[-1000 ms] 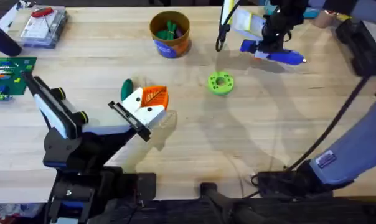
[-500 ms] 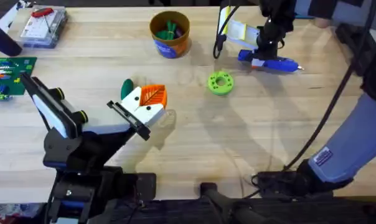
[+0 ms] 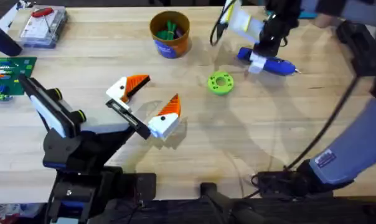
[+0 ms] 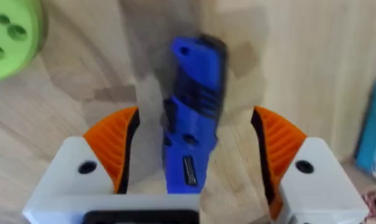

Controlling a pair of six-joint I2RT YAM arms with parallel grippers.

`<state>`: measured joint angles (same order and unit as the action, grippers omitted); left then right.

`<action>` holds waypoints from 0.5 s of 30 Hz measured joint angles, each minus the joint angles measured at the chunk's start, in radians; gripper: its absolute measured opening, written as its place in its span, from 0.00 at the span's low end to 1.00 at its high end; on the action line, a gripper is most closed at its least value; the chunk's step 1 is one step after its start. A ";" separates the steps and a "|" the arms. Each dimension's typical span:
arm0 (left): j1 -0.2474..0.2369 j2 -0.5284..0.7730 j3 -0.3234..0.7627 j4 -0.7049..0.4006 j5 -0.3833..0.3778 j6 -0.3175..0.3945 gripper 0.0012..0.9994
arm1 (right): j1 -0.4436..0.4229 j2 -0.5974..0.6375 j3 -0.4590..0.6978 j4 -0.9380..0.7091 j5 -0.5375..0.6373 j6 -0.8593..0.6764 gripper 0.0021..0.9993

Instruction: Pick up the gripper from the table and insert it into the empty holder that is missing its gripper. Then pick up a screw, insert it into the mounting hole, and use the screwdriver to tighten it. Finally, clean up the table by picking up the vegetable and placing it into the bucket.

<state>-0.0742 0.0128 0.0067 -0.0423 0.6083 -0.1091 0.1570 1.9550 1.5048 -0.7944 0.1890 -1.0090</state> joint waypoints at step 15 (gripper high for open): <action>0.127 0.284 0.408 -0.323 -0.156 0.040 0.99 | 0.061 -0.575 0.002 -0.040 -0.024 0.615 0.99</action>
<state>0.0531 0.2967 0.4149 -0.3651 0.4523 -0.0693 0.2182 1.3799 1.5070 -0.8340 0.1648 -0.3941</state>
